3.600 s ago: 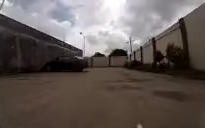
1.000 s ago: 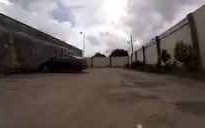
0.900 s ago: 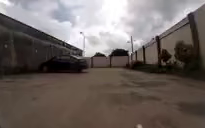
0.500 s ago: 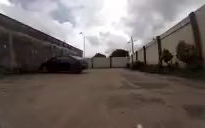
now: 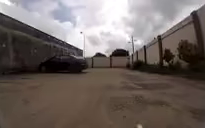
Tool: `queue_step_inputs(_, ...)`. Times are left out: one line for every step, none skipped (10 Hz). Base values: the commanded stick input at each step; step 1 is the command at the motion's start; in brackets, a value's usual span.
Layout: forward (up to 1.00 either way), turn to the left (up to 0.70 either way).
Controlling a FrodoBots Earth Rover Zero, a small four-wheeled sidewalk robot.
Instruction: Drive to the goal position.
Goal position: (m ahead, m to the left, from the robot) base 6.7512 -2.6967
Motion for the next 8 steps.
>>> queue_step_inputs(0.3,0.0)
queue_step_inputs(0.3,0.0)
queue_step_inputs(0.3,0.0)
queue_step_inputs(0.3,0.0)
queue_step_inputs(0.3,0.0)
queue_step_inputs(0.3,0.0)
queue_step_inputs(0.3,0.0)
queue_step_inputs(0.3,0.0)
